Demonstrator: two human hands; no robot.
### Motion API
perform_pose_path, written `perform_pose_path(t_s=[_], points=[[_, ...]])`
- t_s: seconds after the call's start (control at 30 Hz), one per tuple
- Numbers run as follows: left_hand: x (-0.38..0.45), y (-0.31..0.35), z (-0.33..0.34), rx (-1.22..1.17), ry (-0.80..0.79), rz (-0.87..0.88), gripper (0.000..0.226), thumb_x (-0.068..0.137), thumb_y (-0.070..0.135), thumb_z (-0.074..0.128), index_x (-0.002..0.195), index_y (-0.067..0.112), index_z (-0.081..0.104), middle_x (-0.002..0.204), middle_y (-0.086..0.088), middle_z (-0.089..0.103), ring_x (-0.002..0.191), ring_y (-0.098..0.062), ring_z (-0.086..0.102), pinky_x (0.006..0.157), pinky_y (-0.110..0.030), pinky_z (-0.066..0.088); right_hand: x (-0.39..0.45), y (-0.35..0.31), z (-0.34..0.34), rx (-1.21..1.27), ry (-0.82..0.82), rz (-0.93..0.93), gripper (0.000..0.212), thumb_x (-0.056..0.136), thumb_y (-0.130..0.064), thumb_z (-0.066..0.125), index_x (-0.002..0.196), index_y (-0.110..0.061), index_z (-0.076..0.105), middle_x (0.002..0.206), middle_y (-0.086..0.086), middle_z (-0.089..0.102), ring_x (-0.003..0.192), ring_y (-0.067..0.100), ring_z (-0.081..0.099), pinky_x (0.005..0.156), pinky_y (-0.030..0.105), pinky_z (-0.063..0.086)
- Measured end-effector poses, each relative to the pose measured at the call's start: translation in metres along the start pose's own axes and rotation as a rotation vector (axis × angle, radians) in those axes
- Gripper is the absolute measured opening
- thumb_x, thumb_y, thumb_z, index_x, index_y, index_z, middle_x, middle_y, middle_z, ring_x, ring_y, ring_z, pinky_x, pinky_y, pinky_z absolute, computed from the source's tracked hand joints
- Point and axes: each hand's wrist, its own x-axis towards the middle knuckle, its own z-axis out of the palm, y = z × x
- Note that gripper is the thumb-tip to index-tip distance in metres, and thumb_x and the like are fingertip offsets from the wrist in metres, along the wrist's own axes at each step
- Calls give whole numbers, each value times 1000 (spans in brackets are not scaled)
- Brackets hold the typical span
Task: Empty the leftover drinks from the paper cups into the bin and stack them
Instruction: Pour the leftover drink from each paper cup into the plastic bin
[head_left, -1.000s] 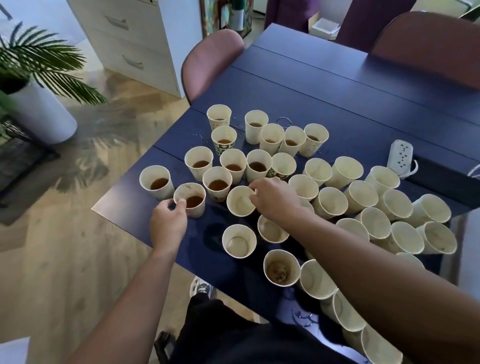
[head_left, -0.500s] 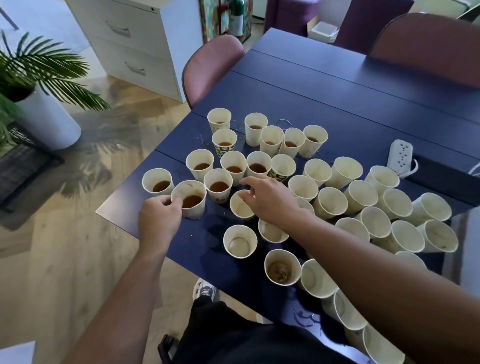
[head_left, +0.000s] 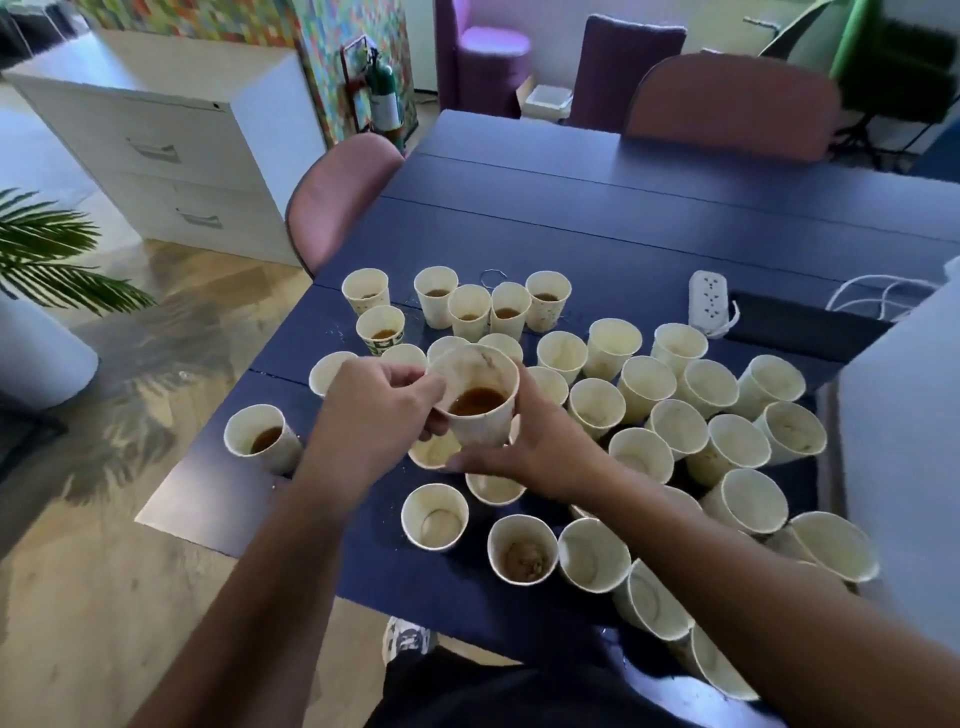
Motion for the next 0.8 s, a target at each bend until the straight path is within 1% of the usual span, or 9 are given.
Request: perform_pose_path(t_s=[0.07,0.13,0.2,0.27,0.37,0.5,0.57,0.67,0.8], points=[[0,16,16,17,-77,59,22,92,15,62,73,16,75,57,0,70,50,-6,62,58,-23,50,-11,5,-14,61,100,-2,85,63,-31,94,124,-49,37,118,-22,59,114,-2,56,96,24,48],[-1,32,34,17,-153,123,26,91,15,62,69,14,74,56,-1,69,50,-6,60,58,-22,48,-24,8,-31,70,211,-8,88,62,-28,94,130,-40,40,118,-17,60,112,1,58,94,26,50],[-4,47,49,-9,-210,187,27,94,18,61,71,15,75,58,0,70,52,-7,60,57,-21,47,-35,11,-48,72,302,-7,83,65,-19,92,131,-28,43,113,-18,61,108,1,60,89,21,50],[-7,62,66,-54,-255,242,25,97,24,60,78,18,75,61,0,72,53,-9,61,58,-20,47,-48,13,-68,59,397,-12,78,65,-19,90,129,-23,47,110,-17,62,105,4,62,87,24,52],[-12,84,89,-112,-308,322,19,99,30,60,91,20,74,66,2,72,54,-9,61,54,-14,45,-70,16,-102,20,508,7,74,67,-21,88,128,-28,46,112,-15,62,105,5,61,87,28,51],[-22,106,116,-119,-404,432,11,98,28,63,96,24,73,71,2,73,55,-7,61,55,-16,48,-108,19,-151,-54,641,60,73,69,-16,90,123,-31,44,111,-19,59,100,-5,57,80,11,45],[-29,115,132,-102,-465,490,8,96,25,65,97,25,73,71,2,73,55,-6,62,61,-21,51,-130,17,-174,-107,719,95,75,70,-16,90,125,-33,42,112,-21,57,101,-7,56,81,9,43],[-39,121,159,-58,-573,568,8,94,27,67,99,33,72,75,5,73,62,-6,66,67,-28,53,-162,18,-206,-185,814,144,75,70,-20,89,125,-32,39,112,-18,55,100,-1,55,82,17,44],[-60,128,199,29,-722,661,11,94,29,67,102,37,69,80,12,69,71,-6,65,72,-27,54,-200,33,-243,-251,935,208,73,71,-21,89,125,-28,40,115,-9,57,104,12,56,81,16,43]])
